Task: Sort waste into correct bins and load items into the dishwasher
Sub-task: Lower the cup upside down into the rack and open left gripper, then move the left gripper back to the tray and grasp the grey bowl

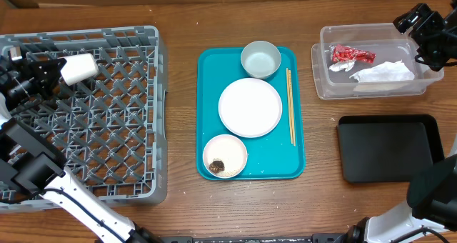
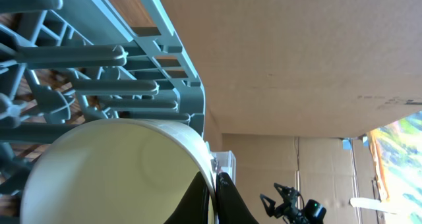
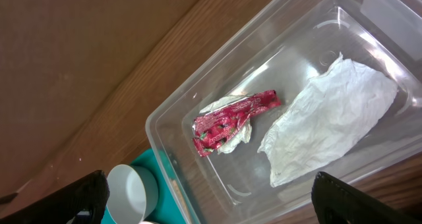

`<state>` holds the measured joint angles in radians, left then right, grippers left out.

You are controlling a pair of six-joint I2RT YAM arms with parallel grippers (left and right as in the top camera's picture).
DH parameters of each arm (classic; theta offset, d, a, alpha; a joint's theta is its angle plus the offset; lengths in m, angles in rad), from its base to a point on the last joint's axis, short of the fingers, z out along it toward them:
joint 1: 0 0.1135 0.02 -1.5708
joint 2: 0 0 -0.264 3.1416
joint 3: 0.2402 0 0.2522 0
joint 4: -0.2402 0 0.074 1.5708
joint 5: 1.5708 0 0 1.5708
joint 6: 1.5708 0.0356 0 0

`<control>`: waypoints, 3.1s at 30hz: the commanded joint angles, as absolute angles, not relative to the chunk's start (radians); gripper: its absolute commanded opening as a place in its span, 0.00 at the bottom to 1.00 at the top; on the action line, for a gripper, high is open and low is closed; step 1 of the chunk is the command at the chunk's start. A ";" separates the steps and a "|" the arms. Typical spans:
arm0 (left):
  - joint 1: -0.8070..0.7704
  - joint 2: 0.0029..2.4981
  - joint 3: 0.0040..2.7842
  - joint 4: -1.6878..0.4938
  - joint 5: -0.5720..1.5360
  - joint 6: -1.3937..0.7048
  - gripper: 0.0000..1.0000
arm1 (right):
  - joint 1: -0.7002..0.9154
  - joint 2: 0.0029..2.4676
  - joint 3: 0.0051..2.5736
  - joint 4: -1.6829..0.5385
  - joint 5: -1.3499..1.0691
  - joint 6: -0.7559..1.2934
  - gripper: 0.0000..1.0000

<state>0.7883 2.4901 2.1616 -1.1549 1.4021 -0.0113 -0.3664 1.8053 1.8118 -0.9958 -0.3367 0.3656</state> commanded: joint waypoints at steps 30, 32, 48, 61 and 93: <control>0.896 2.535 2.660 -1.654 0.509 -0.030 0.04 | -0.369 1.790 1.837 -0.993 -0.340 0.368 1.00; 0.882 2.535 2.739 -1.689 0.554 -0.029 0.04 | -0.369 1.790 1.837 -0.993 -0.340 0.368 1.00; 0.496 2.534 2.830 -1.546 0.076 -0.107 0.04 | -0.369 1.790 1.837 -0.993 -0.341 0.368 1.00; 0.488 2.551 2.766 -1.526 0.015 -0.119 0.04 | -0.369 1.790 1.837 -0.993 -0.340 0.368 1.00; 0.662 2.535 2.838 -1.690 -0.032 -0.276 0.04 | -0.369 1.790 1.837 -0.993 -0.340 0.368 1.00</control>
